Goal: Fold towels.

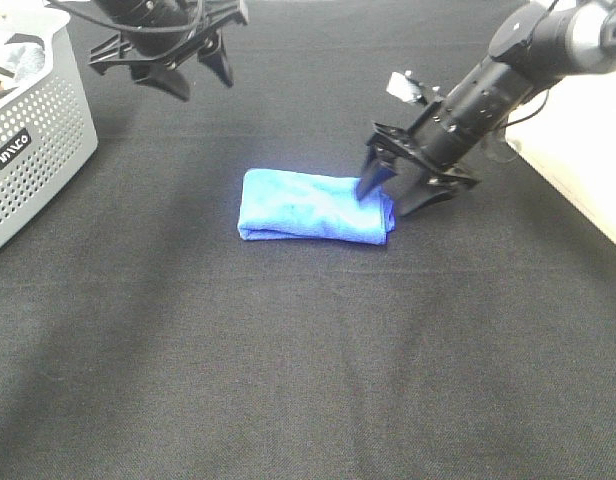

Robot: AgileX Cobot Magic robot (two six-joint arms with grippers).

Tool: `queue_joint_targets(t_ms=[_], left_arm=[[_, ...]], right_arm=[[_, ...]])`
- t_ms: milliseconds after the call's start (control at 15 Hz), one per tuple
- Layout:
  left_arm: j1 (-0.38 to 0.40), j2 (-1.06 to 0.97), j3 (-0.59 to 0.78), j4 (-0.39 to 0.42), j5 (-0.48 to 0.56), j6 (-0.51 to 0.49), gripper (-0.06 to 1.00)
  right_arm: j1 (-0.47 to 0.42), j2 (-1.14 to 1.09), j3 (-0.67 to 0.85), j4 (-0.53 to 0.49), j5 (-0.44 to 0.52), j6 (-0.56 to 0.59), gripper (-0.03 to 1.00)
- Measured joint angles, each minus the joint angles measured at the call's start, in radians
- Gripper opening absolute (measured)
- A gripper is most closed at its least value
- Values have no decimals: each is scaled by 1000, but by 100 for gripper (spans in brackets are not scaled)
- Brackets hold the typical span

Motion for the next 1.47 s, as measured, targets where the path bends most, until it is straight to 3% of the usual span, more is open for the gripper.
queue_joint_targets(t_ms=[200,467,600,800,1067,1467], left_arm=[[0,-66,0,31,107,59,55],[-1,-139,0,76,230,88,55],[-28,-215,1,161,288,128,55],[-83,-374,92,255,289,141,55],[-113,-667,374,290,293,141,55],[-114,-1208,939,305,297,140,55]], right_arm=[[0,-107,0,-77,60,66,69],[10,-207,0,-90,198,95,69],[27,-279,0,-119,231,134,69],[47,-415,71,-202,232,197,69],[57,-692,329,-256,234,220,69],[57,-1252,830,-332,208,224,69]])
